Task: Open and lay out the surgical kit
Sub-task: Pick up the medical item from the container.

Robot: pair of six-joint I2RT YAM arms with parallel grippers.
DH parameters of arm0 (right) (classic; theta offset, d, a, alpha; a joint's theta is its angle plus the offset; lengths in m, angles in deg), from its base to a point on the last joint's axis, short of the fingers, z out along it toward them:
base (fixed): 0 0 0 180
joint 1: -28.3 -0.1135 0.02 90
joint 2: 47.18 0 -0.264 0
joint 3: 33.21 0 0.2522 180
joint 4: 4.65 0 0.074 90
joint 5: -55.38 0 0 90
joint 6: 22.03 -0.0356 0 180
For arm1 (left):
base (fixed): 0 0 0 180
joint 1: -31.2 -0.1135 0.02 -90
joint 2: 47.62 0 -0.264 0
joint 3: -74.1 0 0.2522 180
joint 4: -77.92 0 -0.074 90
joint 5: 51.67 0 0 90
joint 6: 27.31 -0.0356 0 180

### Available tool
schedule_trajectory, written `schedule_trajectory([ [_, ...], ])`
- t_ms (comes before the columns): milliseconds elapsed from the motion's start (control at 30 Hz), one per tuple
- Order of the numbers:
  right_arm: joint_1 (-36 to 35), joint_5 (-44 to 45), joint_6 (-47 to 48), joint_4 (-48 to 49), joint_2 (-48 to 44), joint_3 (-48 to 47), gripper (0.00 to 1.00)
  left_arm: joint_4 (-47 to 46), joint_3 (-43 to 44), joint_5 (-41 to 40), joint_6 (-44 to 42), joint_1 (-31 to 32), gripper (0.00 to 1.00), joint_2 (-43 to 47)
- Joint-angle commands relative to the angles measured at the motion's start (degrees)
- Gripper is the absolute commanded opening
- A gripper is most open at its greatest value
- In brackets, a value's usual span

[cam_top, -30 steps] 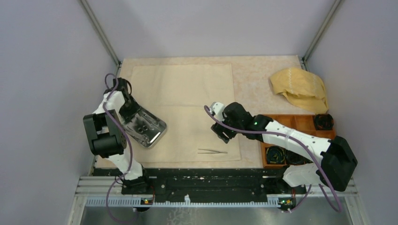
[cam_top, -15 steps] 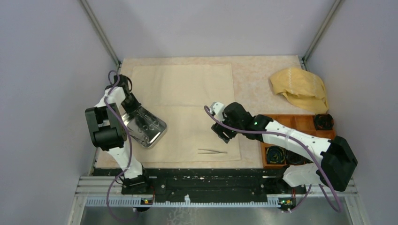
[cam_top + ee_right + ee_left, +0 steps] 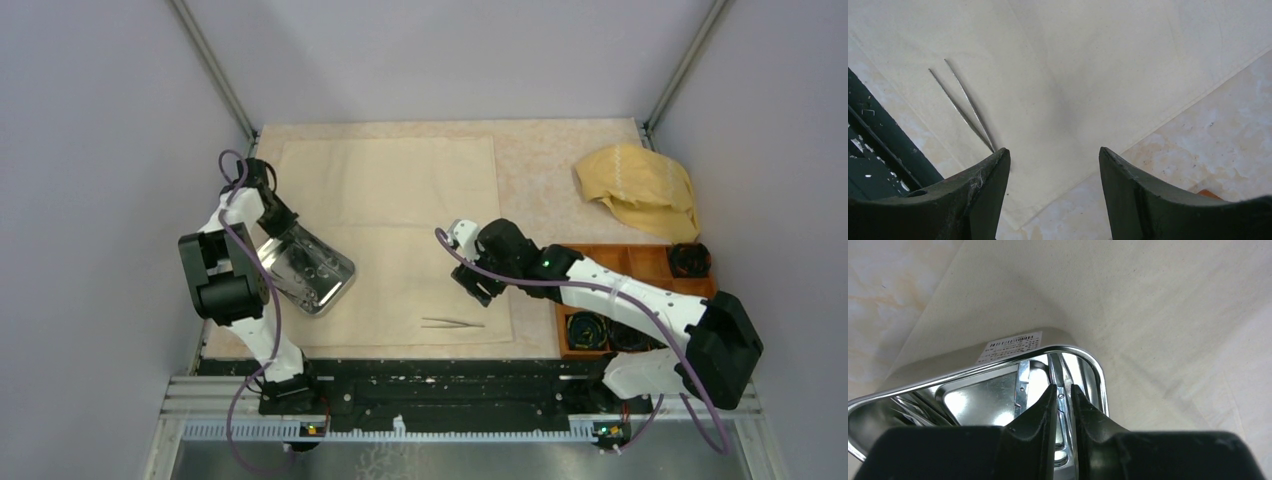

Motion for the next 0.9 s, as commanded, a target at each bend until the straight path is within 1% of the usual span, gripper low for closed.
schedule_trajectory([
  [0,-0.2,0.8,0.3,0.5,-2.8,-0.5,0.66,-0.8,2.9,-0.8,1.9,-0.4,0.22,-0.3],
  [400,-0.2,1.4,0.5,0.4,-3.0,-1.0,0.66,-0.6,4.0,-1.2,3.3,-0.4,0.21,-2.4],
  [500,-0.2,1.3,0.5,0.5,-3.1,-0.9,0.66,-1.1,3.2,-3.5,3.6,-0.4,0.21,-2.0],
  [667,-0.2,1.1,0.5,0.6,-2.9,-0.9,0.66,-1.6,3.2,-3.9,3.7,-0.4,0.26,-3.1],
  [867,-0.2,1.1,0.5,0.4,-3.0,-1.1,0.66,-2.6,3.2,-5.2,4.1,-0.3,0.26,-4.1],
])
